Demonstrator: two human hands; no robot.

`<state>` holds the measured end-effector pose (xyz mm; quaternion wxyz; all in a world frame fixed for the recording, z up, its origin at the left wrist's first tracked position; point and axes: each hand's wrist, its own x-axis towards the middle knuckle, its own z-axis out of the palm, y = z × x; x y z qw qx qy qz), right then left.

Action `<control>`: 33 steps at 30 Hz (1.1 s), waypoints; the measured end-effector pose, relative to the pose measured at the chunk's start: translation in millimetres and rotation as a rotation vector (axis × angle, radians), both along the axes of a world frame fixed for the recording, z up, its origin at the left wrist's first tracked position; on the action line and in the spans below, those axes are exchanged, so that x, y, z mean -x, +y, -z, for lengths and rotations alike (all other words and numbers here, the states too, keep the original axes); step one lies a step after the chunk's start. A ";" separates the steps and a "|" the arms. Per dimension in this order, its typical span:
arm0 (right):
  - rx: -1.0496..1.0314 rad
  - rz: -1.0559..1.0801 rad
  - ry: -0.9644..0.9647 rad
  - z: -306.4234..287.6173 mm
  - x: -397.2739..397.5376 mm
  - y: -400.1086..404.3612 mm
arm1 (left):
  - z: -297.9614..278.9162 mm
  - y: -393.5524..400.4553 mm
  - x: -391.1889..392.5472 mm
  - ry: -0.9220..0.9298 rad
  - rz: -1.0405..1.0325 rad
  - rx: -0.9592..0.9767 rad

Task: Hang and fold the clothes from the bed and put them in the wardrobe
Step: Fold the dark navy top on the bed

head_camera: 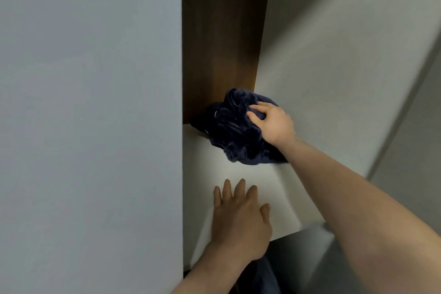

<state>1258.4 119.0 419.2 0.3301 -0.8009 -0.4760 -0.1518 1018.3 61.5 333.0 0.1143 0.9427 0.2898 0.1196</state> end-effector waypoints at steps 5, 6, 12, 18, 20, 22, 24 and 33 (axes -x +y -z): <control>0.035 0.012 -0.037 2.6 -9.8 26.9 | 2.0 -0.8 -2.4 0.030 0.005 -0.029; 0.039 0.012 -0.047 3.5 -11.6 30.8 | 2.6 -2.0 -2.6 0.035 0.005 -0.032; 0.054 0.031 -0.050 8.7 -19.9 55.0 | 9.5 -4.5 -4.4 0.028 0.007 -0.066; 0.115 0.072 -0.094 13.1 -21.4 75.2 | 10.6 -6.5 -6.0 -0.001 0.029 -0.082; 0.168 0.102 -0.087 12.3 -21.0 82.3 | 11.8 -8.1 -6.9 0.013 0.029 -0.073; 0.208 0.126 -0.065 15.0 -20.2 90.0 | 11.2 -9.1 -7.8 0.051 0.019 -0.037; 0.193 0.152 -0.056 17.1 -20.3 95.7 | 5.6 -6.8 -9.8 0.095 -0.003 -0.008; 0.032 0.034 0.085 3.7 -16.8 60.6 | 4.7 -4.8 -7.4 0.057 0.004 -0.029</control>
